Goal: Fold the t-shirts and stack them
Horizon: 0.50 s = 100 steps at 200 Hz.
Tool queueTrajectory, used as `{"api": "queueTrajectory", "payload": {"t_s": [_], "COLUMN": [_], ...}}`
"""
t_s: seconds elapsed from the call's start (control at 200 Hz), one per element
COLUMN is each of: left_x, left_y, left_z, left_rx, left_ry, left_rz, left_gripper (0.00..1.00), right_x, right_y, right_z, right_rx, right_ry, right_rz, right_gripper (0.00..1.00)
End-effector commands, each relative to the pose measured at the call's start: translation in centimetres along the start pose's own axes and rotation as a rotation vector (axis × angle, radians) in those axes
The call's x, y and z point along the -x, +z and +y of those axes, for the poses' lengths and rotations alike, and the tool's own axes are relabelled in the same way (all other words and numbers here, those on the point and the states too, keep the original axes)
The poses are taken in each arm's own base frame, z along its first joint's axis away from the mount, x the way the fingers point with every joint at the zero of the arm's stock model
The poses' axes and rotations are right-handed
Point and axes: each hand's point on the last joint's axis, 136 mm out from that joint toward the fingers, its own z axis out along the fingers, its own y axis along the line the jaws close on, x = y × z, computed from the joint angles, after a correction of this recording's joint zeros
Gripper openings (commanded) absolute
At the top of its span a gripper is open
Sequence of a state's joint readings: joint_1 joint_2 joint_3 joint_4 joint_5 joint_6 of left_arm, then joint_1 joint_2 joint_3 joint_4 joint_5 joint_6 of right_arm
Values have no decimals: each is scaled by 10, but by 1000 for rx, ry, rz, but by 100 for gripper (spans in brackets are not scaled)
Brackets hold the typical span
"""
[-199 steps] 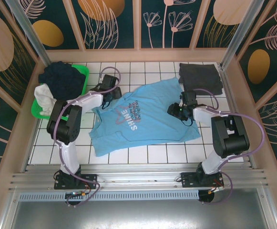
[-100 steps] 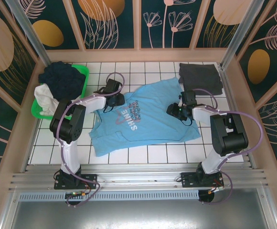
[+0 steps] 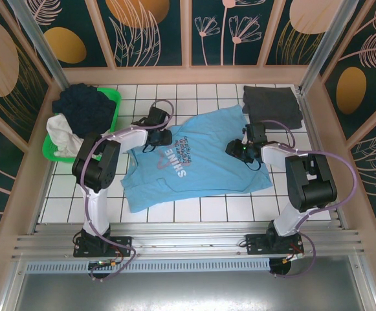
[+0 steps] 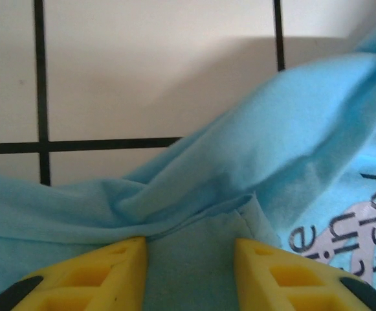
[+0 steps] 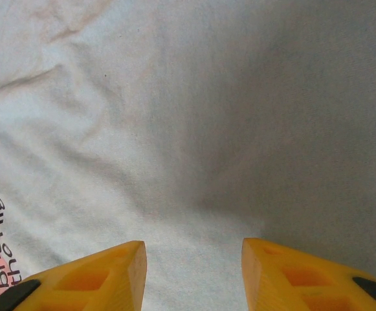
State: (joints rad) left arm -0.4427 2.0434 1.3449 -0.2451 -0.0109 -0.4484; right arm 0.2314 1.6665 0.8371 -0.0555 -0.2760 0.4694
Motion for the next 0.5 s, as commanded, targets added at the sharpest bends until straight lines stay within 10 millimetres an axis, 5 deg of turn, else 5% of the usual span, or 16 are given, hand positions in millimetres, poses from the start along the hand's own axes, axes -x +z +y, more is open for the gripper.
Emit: {"api": "queueTrajectory", "payload": {"t_s": [0.0,0.145,0.495], "left_x": [8,17,7], "left_y": [-13,-27,5], "left_z": [-7,-15,1], "left_rx": [19,48,153], "left_ry": [9,21,18], "left_rz": [-26,-87,-29], "left_gripper": [43,47,47], "right_x": [4,3,-2], "right_y": [0,1,4], "right_z": [9,8,9], "right_rx": [29,32,53], "right_ry": [-26,-27,-31], "right_rz": [-7,-8,7], "right_gripper": [43,43,42]}}
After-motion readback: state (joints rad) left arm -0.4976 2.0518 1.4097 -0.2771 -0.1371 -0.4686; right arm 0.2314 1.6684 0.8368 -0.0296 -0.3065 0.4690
